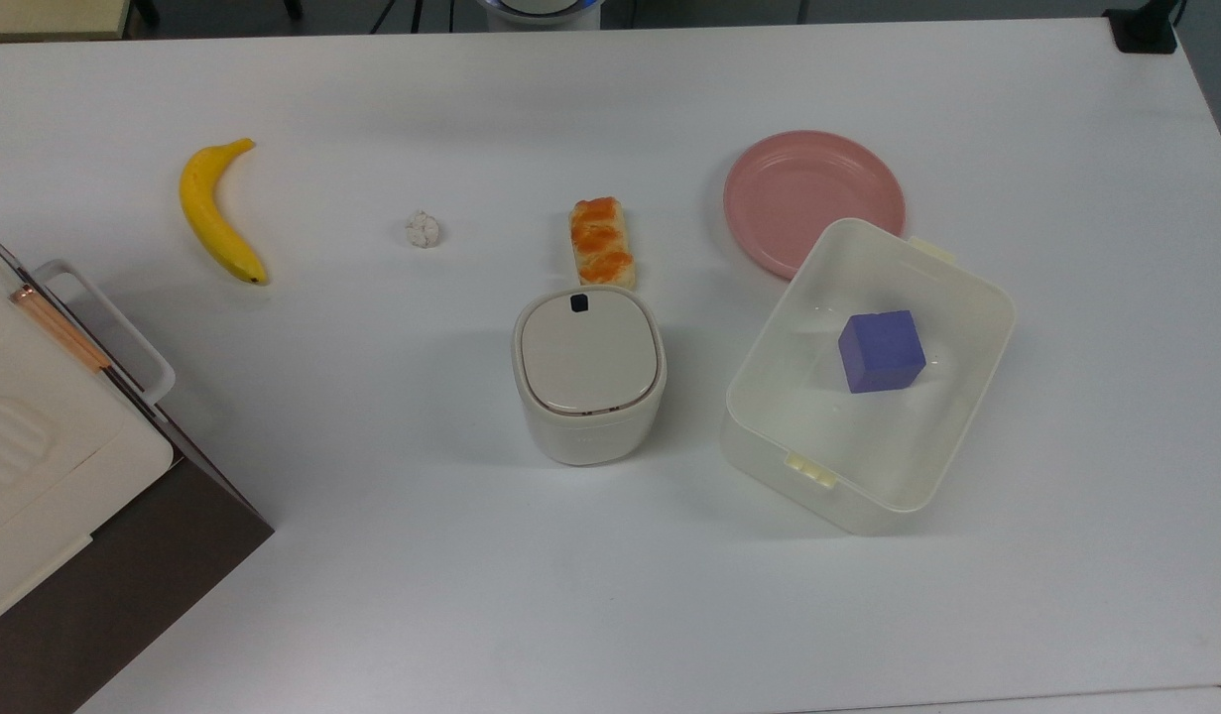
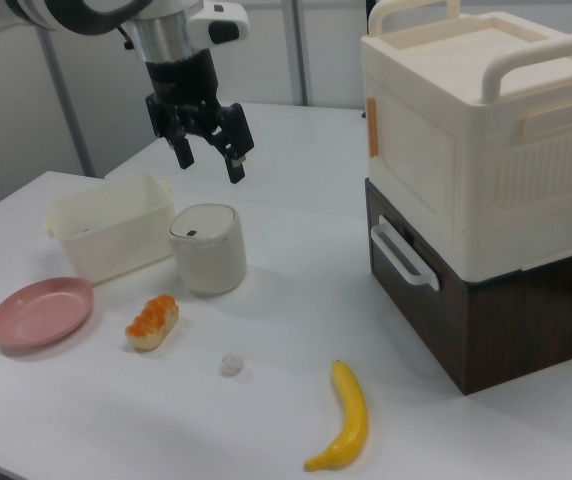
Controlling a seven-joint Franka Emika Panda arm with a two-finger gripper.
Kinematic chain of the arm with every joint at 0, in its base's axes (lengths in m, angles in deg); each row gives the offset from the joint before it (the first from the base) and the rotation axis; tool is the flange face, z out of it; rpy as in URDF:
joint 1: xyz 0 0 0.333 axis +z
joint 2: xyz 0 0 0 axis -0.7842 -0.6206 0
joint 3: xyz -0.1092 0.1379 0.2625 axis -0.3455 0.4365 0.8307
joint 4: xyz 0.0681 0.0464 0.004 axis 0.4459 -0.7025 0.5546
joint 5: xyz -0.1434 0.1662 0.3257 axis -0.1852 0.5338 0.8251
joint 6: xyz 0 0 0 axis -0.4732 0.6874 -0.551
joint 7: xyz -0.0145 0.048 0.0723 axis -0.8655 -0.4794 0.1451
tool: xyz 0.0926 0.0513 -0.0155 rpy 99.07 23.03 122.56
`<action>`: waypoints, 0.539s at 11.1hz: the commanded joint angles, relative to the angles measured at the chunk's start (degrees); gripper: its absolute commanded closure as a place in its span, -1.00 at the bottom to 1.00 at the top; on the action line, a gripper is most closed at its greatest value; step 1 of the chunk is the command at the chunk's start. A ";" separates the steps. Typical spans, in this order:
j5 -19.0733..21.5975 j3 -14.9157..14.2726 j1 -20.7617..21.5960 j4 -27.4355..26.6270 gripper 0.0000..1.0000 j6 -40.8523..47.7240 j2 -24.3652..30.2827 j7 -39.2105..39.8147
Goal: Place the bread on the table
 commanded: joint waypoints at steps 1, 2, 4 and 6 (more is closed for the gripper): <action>1.91 -1.82 0.65 3.64 -1.00 5.45 0.49 6.29; 1.91 -1.82 0.56 3.65 -1.00 5.72 1.02 7.71; 2.00 -1.83 0.74 3.65 -1.00 5.72 1.02 7.20; 2.09 -1.48 1.17 3.30 -1.00 5.54 1.02 3.96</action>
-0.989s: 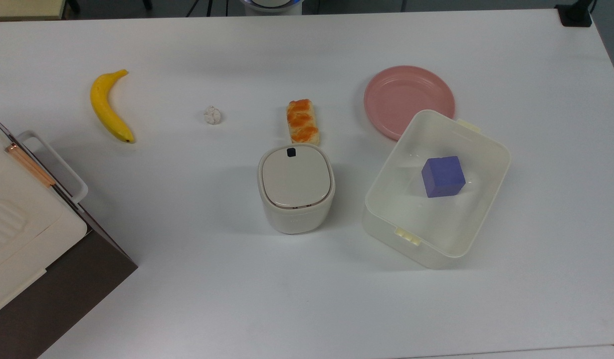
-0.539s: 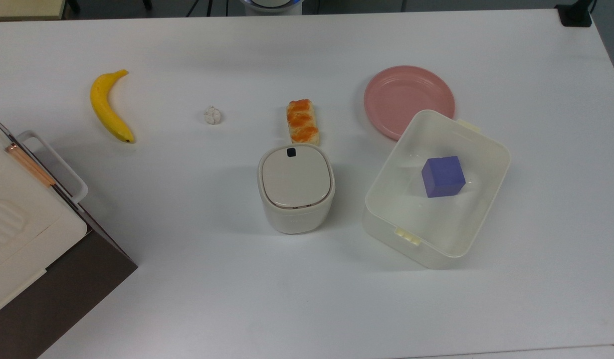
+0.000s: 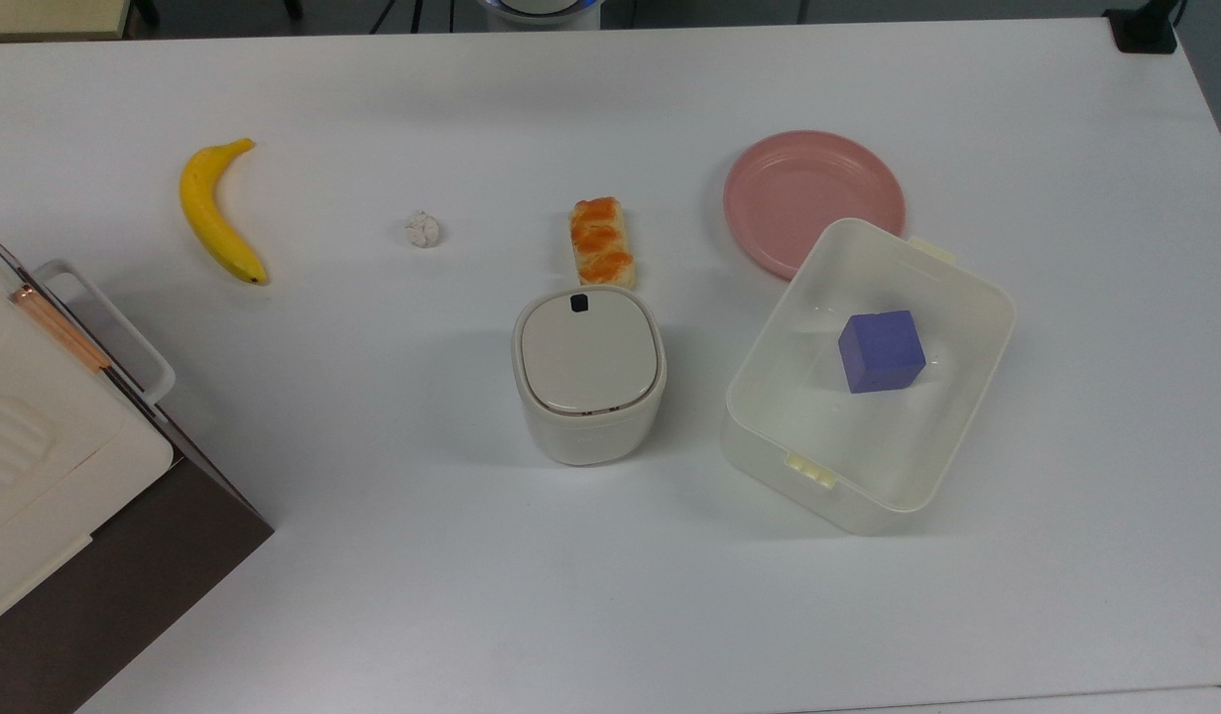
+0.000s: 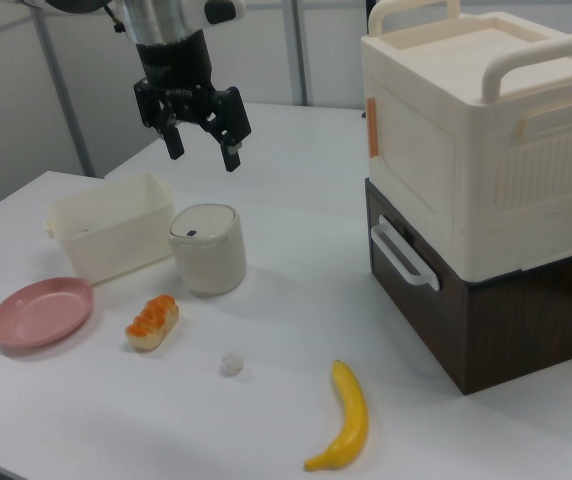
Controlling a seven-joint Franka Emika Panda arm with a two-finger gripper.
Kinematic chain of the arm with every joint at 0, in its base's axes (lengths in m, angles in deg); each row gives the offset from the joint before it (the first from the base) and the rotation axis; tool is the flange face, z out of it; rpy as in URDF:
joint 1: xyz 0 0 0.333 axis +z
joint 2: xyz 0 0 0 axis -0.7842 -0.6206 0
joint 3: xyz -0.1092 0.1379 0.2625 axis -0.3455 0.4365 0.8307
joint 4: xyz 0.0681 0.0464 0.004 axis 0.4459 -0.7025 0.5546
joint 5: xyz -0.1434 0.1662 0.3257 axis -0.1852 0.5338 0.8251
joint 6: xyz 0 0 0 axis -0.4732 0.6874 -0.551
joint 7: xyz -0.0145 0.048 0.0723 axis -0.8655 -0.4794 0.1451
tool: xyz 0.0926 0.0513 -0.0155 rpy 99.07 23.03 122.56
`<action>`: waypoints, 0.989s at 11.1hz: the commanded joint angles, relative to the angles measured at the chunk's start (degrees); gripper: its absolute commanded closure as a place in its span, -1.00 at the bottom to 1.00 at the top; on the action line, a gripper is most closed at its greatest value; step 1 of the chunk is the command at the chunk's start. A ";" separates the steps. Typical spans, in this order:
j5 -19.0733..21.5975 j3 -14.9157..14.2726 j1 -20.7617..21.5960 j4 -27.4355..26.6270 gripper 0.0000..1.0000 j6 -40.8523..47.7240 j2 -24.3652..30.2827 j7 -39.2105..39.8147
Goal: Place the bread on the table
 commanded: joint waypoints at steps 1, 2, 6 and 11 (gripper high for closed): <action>1.33 -0.13 1.27 -0.18 -1.00 0.97 0.44 -4.93; 1.33 0.23 1.36 -0.70 -1.00 0.62 0.44 -7.14; 1.24 3.12 1.45 -2.37 -1.00 -2.46 0.26 -16.38; 0.54 4.18 2.86 -3.78 -1.00 -1.85 -0.62 -11.64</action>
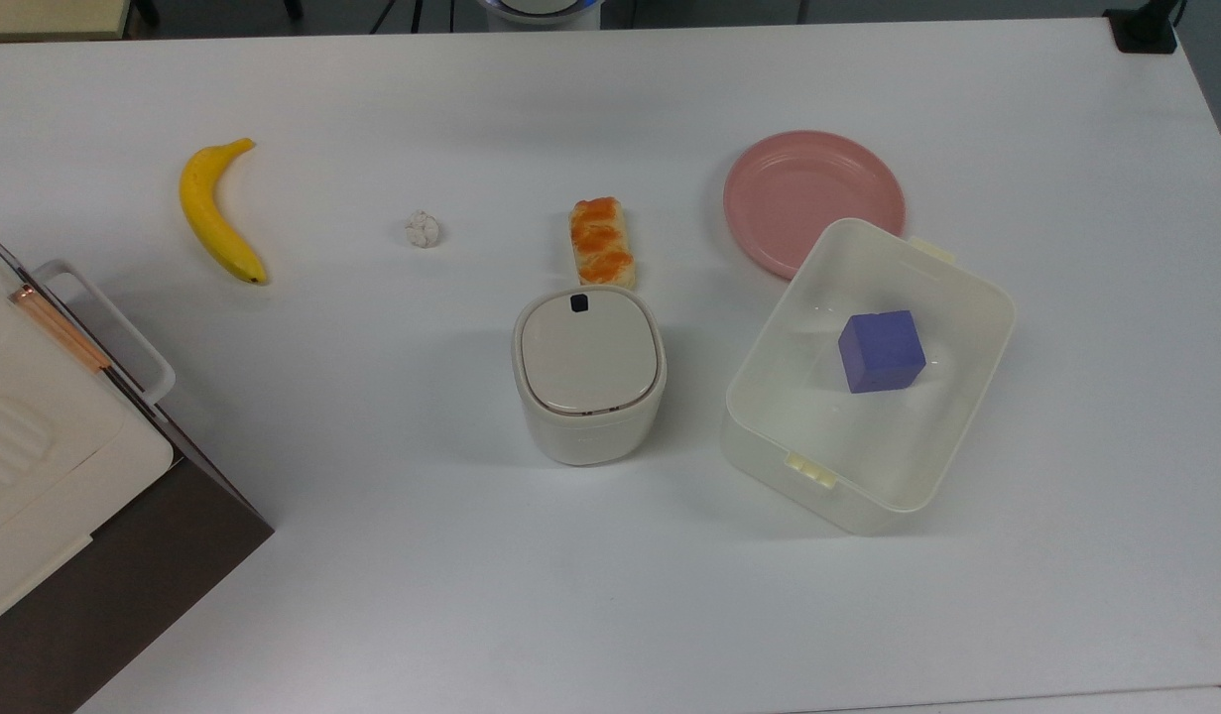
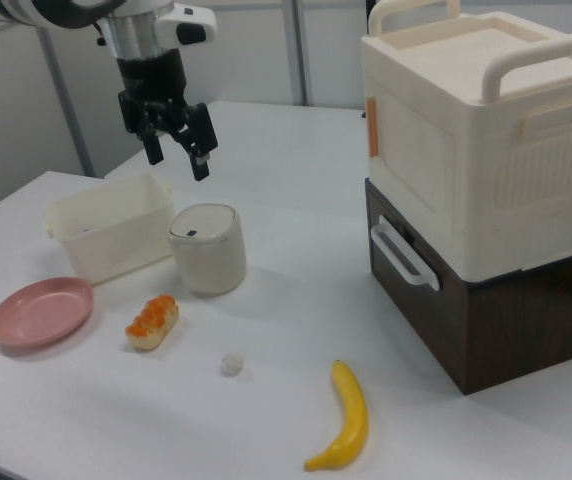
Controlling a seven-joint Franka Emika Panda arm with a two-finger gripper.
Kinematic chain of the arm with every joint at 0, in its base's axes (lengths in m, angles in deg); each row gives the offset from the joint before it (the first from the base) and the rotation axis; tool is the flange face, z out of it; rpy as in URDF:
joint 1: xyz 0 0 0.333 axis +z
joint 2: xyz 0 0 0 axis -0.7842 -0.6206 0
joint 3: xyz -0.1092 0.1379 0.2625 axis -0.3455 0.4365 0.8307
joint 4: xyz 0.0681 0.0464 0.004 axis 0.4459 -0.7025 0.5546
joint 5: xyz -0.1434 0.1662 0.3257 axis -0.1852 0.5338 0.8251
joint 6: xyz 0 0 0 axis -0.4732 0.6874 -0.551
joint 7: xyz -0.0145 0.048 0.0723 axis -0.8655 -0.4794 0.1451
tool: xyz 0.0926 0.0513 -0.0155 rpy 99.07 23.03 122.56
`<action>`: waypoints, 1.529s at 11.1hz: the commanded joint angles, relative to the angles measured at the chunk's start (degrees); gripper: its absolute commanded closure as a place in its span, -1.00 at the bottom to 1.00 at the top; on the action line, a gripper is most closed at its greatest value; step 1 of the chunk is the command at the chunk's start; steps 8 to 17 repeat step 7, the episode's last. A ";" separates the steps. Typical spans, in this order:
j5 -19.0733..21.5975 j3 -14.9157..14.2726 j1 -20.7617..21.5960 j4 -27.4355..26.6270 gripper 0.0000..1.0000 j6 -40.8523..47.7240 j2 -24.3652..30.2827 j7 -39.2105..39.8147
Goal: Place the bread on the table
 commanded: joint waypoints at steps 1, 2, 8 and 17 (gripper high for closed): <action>0.77 -0.12 0.35 -1.22 -1.00 -0.73 0.66 0.99; 0.77 -0.12 0.26 -1.22 -1.00 -0.46 0.66 0.98; 0.95 -0.21 0.43 -1.13 -1.00 -0.55 0.48 1.42; 0.95 -0.21 0.43 -1.13 -1.00 -0.55 0.48 1.42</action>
